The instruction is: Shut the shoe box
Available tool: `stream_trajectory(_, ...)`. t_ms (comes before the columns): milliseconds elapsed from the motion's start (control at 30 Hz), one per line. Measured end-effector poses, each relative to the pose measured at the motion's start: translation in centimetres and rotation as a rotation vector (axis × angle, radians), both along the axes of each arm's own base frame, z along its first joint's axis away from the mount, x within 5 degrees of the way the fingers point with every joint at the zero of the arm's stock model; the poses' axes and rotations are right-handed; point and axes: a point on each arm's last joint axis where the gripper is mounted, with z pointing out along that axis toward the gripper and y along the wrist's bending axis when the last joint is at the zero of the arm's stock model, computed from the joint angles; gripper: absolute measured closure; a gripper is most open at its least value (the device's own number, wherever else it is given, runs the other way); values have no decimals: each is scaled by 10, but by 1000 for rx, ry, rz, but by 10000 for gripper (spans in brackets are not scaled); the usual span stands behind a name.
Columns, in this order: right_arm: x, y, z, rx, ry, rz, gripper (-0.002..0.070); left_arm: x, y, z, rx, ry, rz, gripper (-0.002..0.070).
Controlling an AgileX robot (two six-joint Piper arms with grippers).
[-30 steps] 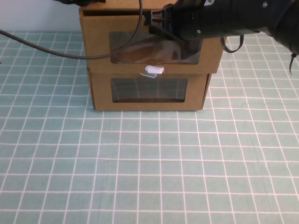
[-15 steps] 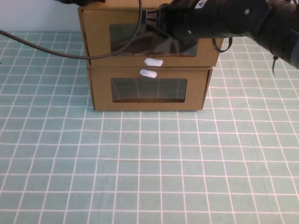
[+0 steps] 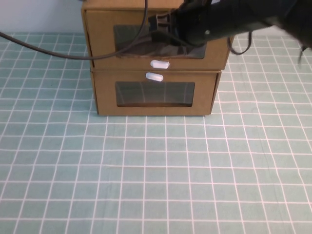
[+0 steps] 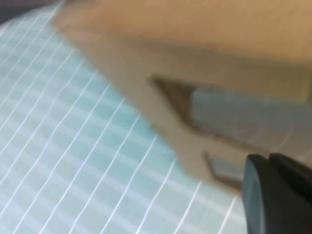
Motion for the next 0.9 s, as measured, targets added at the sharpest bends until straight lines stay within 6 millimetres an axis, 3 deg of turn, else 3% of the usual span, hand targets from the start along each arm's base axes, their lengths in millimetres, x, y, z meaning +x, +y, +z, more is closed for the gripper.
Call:
stream_trajectory(267,-59,-29,61,-69,-12,64,687,-32,7,31,-1,-60,-7,680)
stream_trajectory(467,-123,-71,87,-152,-52,31,687,-92,23,52,-26,-152,30,680)
stream_trajectory(633,-198,-114,81,-188,-105,5,687,-157,43,32,-22,-218,82,680)
stream_trajectory(700,-223,-128,66,-184,-104,-2,687,-187,51,22,-26,-258,101,680)
stream_trajectory(900,-296,-168,23,-81,-173,-72,687,-261,75,-31,-60,-346,179,680)
